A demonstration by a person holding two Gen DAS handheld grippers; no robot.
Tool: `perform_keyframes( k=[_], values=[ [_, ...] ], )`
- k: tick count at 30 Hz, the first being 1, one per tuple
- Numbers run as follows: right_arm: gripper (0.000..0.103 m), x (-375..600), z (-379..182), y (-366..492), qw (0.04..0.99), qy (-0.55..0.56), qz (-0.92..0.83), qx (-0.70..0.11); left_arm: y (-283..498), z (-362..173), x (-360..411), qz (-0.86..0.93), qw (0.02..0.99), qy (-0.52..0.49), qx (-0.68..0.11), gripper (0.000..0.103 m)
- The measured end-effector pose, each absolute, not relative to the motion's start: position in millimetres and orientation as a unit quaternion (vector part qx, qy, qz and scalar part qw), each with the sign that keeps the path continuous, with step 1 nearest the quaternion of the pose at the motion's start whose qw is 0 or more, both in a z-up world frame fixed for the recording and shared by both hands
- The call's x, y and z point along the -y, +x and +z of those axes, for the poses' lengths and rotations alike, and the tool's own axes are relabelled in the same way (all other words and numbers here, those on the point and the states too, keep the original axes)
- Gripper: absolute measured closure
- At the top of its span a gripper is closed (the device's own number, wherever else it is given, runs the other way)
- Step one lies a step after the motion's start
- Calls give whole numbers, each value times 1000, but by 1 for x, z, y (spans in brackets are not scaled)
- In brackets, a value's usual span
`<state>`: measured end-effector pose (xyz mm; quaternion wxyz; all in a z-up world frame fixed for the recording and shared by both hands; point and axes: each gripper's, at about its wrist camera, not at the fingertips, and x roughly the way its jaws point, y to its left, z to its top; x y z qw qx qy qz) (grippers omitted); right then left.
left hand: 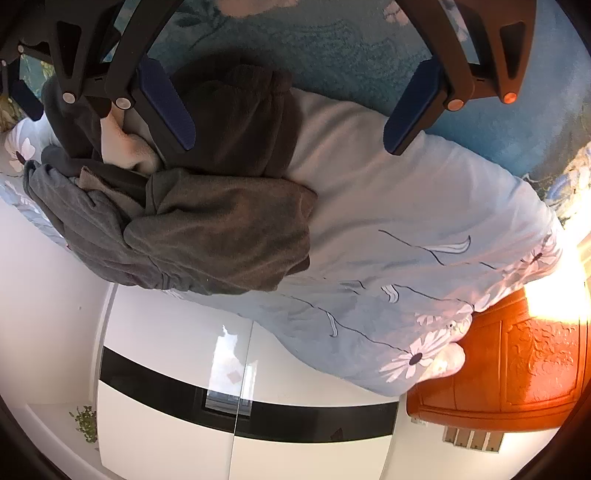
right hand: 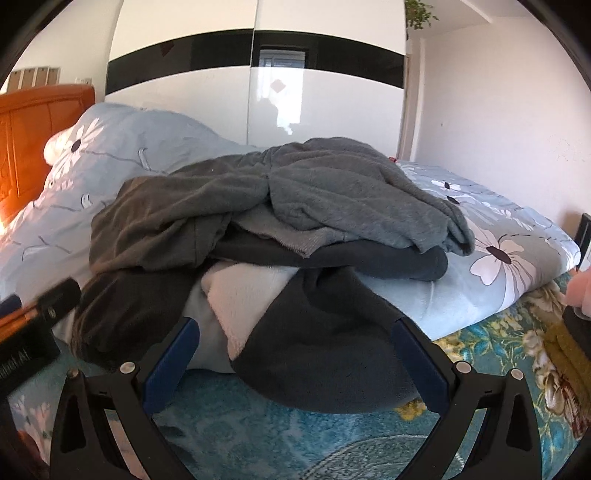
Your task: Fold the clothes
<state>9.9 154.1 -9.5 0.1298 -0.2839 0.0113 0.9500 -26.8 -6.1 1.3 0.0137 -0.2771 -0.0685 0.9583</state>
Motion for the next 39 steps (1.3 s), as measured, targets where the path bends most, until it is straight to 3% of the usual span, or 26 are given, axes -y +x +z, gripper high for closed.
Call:
perform_keyframes(
  k=[8, 23, 39],
  values=[
    [0, -157, -11, 9, 131, -296, 946, -14, -24, 0, -10, 962, 14, -271, 20, 0],
    [0, -155, -12, 8, 121, -307, 944, -12, -30, -4, 16, 951, -1, -296, 85, 0],
    [0, -149, -18, 6, 111, -318, 942, -3, -32, -7, 17, 949, -3, -306, 81, 0]
  ],
)
